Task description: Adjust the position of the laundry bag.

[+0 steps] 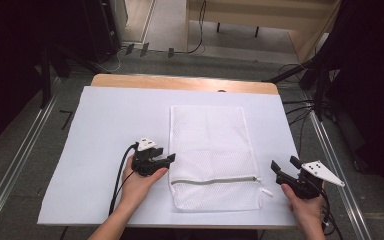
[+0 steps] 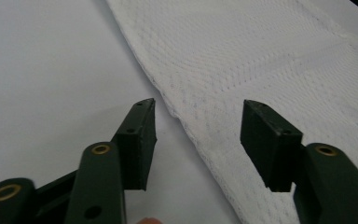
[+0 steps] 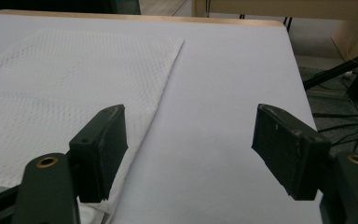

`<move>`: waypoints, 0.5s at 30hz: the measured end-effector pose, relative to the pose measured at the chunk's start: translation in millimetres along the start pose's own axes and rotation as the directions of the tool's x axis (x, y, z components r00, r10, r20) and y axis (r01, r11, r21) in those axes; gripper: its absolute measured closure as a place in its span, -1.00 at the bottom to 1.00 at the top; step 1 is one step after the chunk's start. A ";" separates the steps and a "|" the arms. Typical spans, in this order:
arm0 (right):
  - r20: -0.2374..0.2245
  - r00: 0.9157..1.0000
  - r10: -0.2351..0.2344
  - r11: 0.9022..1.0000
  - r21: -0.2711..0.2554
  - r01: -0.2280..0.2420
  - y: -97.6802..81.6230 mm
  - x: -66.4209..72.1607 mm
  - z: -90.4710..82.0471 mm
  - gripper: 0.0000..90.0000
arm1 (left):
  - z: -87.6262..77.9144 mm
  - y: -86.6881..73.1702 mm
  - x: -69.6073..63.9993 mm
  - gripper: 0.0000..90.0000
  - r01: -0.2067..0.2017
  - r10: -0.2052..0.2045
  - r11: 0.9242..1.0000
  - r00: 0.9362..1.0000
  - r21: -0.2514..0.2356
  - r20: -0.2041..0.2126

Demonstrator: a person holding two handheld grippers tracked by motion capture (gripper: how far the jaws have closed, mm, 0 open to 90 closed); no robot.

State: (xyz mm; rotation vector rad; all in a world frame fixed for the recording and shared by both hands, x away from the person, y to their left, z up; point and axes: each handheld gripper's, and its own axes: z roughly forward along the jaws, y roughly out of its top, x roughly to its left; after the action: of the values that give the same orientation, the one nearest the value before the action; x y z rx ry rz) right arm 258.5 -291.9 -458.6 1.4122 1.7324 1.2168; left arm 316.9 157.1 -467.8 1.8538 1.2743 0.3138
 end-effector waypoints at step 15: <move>0.006 1.000 -0.013 1.000 0.016 0.012 -4.8 4.2 1.8 -0.37 | 13.5 -2.2 -24.2 0.66 -0.129 0.135 0.988 0.988 0.082 -0.074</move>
State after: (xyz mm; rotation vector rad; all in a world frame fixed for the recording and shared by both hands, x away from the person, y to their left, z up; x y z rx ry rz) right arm 256.9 -287.4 -463.2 1.4108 1.7480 1.1936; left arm 312.8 129.9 -471.8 2.0135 1.2345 0.4184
